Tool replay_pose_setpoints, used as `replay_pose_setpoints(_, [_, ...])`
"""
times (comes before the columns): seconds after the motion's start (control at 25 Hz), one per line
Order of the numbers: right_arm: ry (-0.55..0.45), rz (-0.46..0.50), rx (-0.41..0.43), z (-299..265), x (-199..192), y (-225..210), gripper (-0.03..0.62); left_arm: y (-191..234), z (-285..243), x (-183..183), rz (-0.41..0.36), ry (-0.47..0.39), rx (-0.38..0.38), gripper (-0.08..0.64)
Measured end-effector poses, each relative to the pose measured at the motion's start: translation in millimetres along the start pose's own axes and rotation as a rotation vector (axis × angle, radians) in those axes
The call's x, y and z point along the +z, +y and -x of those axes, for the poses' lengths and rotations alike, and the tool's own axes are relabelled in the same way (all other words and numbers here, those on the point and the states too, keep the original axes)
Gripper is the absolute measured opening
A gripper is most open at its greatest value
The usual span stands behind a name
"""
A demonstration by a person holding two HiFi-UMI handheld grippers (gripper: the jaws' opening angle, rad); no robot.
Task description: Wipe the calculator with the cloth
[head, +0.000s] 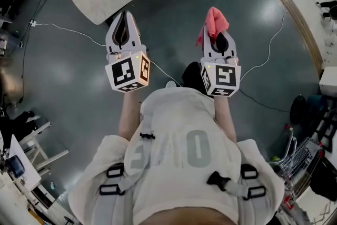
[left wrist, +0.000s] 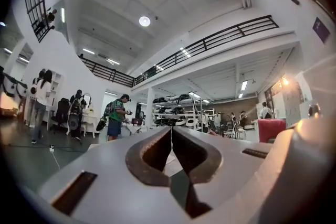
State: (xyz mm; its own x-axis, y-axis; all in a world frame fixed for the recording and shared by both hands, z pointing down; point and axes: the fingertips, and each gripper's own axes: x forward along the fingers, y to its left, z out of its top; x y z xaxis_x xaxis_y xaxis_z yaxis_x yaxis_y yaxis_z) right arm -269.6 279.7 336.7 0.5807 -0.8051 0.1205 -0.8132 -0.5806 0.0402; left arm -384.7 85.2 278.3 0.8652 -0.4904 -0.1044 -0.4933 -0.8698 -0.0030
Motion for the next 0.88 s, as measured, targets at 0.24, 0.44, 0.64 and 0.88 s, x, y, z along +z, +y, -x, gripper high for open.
replay_pose_setpoints(0.24, [0.001, -0.012, 0.012, -41, 2, -24, 0.055, 8, -45, -7, 0.025, 0.025, 0.036, 0.025])
replay_pose_setpoints(0.44, [0.025, -0.014, 0.038, -103, -8, -56, 0.055, -3, -91, -25, 0.017, 0.062, 0.064, 0.025])
replay_pose_setpoints(0.64, [0.031, -0.016, 0.080, -177, 1, -94, 0.055, -13, -162, -36, -0.008, 0.091, 0.098, 0.025])
replay_pose_setpoints(0.88, [0.030, 0.021, 0.151, -265, 22, -142, 0.055, -28, -246, -35, -0.012, 0.115, 0.154, 0.025])
